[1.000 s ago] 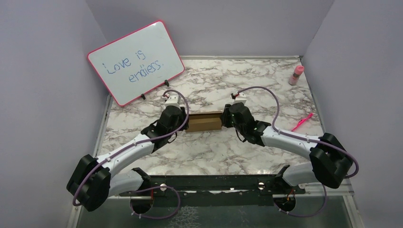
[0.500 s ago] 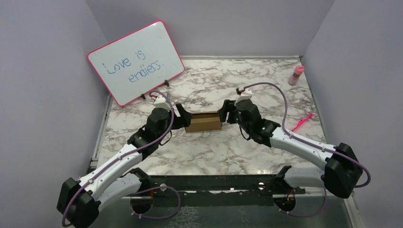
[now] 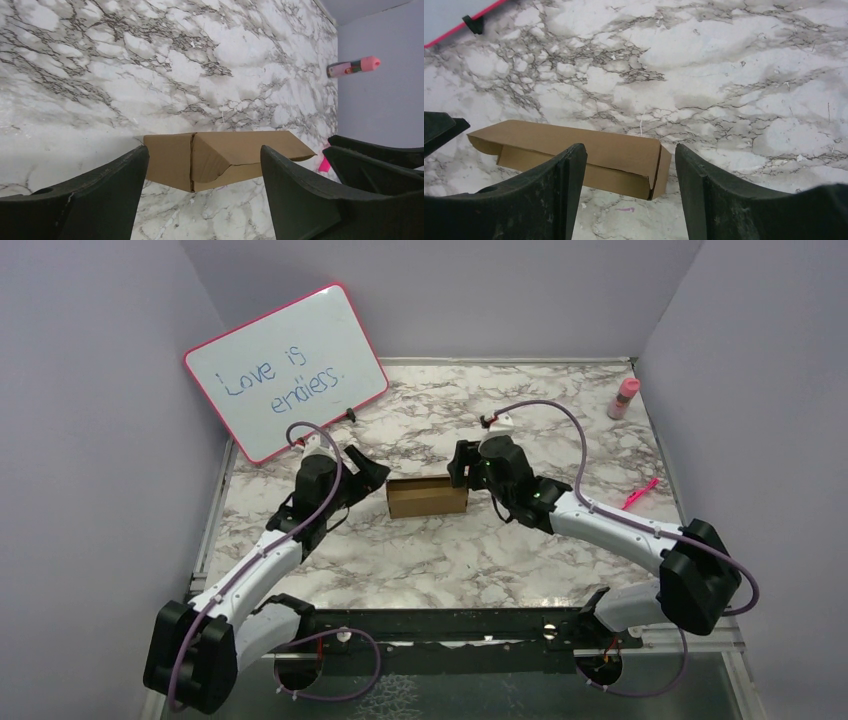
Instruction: Fold the paper box
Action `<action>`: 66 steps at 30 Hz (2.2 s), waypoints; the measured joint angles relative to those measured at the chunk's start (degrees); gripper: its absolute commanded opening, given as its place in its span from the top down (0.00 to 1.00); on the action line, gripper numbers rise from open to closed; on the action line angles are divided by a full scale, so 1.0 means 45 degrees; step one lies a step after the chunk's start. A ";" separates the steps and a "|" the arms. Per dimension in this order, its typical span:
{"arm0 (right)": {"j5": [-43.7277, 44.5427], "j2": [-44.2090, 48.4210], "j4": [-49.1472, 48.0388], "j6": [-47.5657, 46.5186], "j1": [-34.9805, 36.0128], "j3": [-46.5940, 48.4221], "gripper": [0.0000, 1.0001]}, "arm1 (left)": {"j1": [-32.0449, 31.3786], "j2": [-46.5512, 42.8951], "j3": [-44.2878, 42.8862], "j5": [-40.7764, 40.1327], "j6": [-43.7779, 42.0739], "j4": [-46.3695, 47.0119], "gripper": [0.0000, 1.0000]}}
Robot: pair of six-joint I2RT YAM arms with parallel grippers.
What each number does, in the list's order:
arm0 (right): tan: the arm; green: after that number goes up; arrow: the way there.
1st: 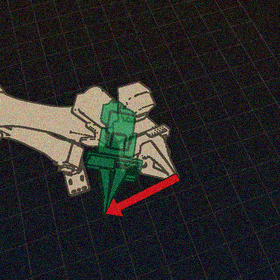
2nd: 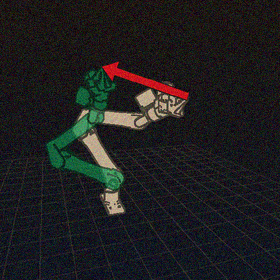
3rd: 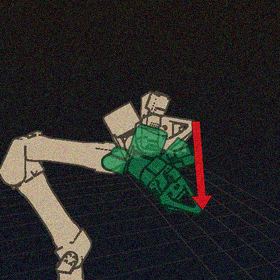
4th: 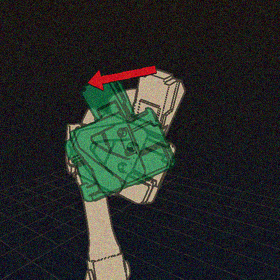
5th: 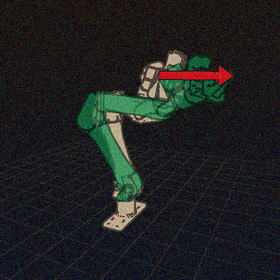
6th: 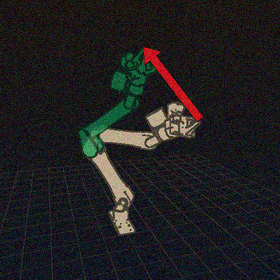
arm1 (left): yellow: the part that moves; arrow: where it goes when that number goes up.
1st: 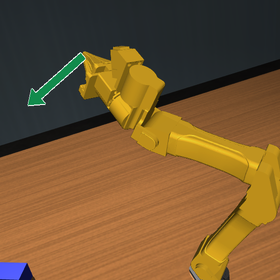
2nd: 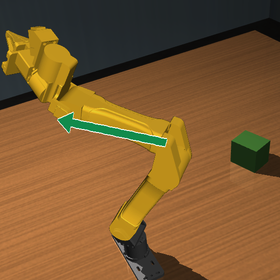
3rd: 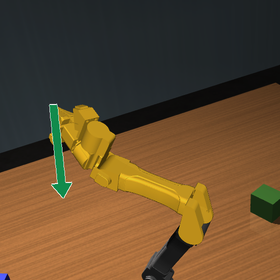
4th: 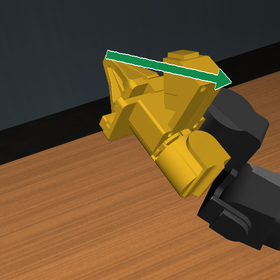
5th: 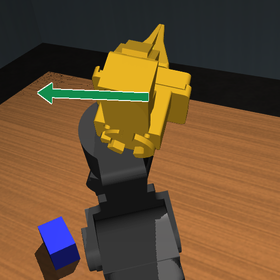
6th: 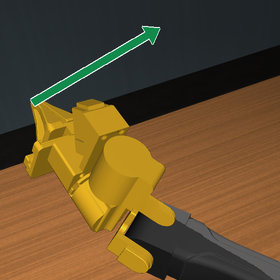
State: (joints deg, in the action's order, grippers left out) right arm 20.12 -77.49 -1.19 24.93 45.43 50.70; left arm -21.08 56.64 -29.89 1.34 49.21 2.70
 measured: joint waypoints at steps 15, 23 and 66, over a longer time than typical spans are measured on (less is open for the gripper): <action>0.0039 -0.1088 -0.0151 -0.0214 0.0000 -0.0073 0.33 | 0.0005 0.1613 0.0486 0.1205 0.0806 0.1486 0.40; -0.0005 -0.1093 -0.0189 -0.0063 0.0000 -0.0330 0.32 | 0.0005 0.1088 0.1404 0.1375 0.1209 0.2030 0.45; -0.9233 -0.1331 -0.5153 0.2618 -0.4546 -0.3886 0.60 | 0.0010 0.1802 0.2720 0.1622 0.1496 0.4668 0.59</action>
State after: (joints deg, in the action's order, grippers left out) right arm -21.43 -83.48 -24.38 36.71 24.97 33.21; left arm -21.04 64.75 -17.65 8.64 55.94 23.70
